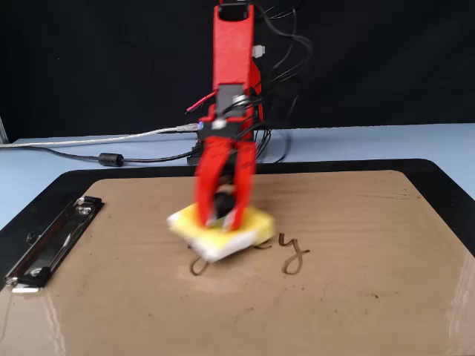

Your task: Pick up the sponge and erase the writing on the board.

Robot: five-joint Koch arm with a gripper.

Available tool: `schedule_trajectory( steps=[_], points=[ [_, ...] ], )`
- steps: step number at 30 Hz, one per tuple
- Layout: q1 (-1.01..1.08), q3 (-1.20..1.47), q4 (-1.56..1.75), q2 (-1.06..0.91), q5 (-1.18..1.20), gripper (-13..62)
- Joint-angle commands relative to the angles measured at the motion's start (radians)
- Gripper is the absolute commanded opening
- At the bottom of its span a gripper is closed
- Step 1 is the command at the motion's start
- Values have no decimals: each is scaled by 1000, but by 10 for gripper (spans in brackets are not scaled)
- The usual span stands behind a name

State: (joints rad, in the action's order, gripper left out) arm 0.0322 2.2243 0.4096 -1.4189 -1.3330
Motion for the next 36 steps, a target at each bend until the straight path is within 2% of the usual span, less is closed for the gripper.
schedule_trajectory(
  steps=[1,3,8,10,12,15,18,21,24,26,28,33,34,36],
  points=[
    [34,-28,29,14,15,-80],
    [61,51,25,-51,15,-80],
    [63,434,23,-325,9,-80],
    [64,442,23,-331,9,-80],
    [66,304,14,-219,9,-80],
    [84,-32,26,124,14,-80],
    [92,-337,21,354,11,-80],
    [92,-239,14,249,9,-80],
    [100,107,15,-61,6,-80],
    [107,241,15,-169,6,-80],
    [117,195,21,-132,5,-80],
    [161,-330,18,308,2,-80],
    [175,-385,17,331,2,-80],
    [187,-299,14,287,2,-80]
  ],
)
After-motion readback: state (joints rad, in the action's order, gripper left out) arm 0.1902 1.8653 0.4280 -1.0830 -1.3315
